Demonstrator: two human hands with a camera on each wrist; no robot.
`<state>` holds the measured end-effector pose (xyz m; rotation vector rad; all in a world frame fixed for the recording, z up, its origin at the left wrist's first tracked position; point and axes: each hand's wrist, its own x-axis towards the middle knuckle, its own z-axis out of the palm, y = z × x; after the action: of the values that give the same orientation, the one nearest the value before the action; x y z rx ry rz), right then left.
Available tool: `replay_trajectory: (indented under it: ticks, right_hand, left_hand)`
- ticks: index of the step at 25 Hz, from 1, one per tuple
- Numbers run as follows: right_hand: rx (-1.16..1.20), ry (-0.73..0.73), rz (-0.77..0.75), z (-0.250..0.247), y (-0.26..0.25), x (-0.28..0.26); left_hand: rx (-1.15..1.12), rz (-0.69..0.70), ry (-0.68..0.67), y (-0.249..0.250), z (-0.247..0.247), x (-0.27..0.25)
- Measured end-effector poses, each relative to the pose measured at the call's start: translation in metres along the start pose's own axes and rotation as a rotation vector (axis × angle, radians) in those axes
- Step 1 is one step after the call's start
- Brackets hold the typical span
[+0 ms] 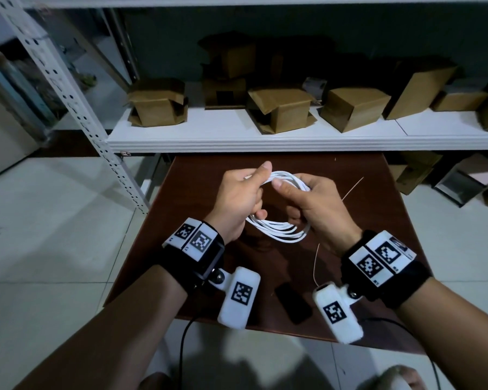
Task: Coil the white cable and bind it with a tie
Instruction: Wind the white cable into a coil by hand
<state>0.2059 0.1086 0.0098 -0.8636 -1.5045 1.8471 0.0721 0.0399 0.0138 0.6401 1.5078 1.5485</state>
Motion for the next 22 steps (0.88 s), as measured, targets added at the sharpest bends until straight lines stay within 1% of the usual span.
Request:
replay_trajectory:
  ticks: [3, 6, 8, 10, 12, 14, 16, 19, 20, 21, 22]
  right_hand:
    - [0.003, -0.001, -0.002, -0.001, 0.001, 0.002]
    - [-0.058, 0.044, 0.01, -0.003, 0.0, 0.002]
    - [-0.086, 0.06, 0.007, -0.003, -0.001, 0.001]
    - [-0.03, 0.052, 0.031, -0.002, -0.004, 0.0]
    - [0.083, 0.059, 0.08, -0.001, -0.008, 0.0]
    - [0.136, 0.084, 0.077, -0.002, -0.007, 0.001]
    - [0.147, 0.099, 0.05, -0.003, -0.005, 0.002]
    - [0.156, 0.087, 0.024, -0.006, -0.003, 0.004]
    - [0.146, 0.083, 0.024, -0.006, -0.004, 0.005]
    - [0.131, 0.077, 0.025, -0.006, -0.003, 0.005]
    - [0.116, 0.07, 0.026, -0.005, -0.002, 0.005]
  left_hand:
    - [-0.038, -0.027, -0.027, 0.003, -0.002, 0.0]
    - [-0.051, -0.057, -0.096, 0.004, -0.003, 0.0]
    - [-0.046, -0.059, -0.105, 0.004, -0.004, 0.0]
    - [-0.07, -0.058, -0.088, 0.005, -0.002, -0.001]
    - [-0.093, -0.056, -0.073, 0.007, 0.0, -0.003]
    - [-0.128, -0.07, -0.075, 0.008, 0.0, -0.004]
    - [-0.215, -0.128, -0.083, 0.006, -0.002, -0.003]
    - [-0.349, -0.218, -0.167, 0.005, -0.004, -0.004]
    - [-0.311, -0.214, -0.177, 0.005, -0.006, -0.002]
    - [-0.219, -0.178, -0.166, 0.006, -0.01, 0.0]
    - [-0.056, -0.102, -0.139, 0.009, -0.014, 0.003]
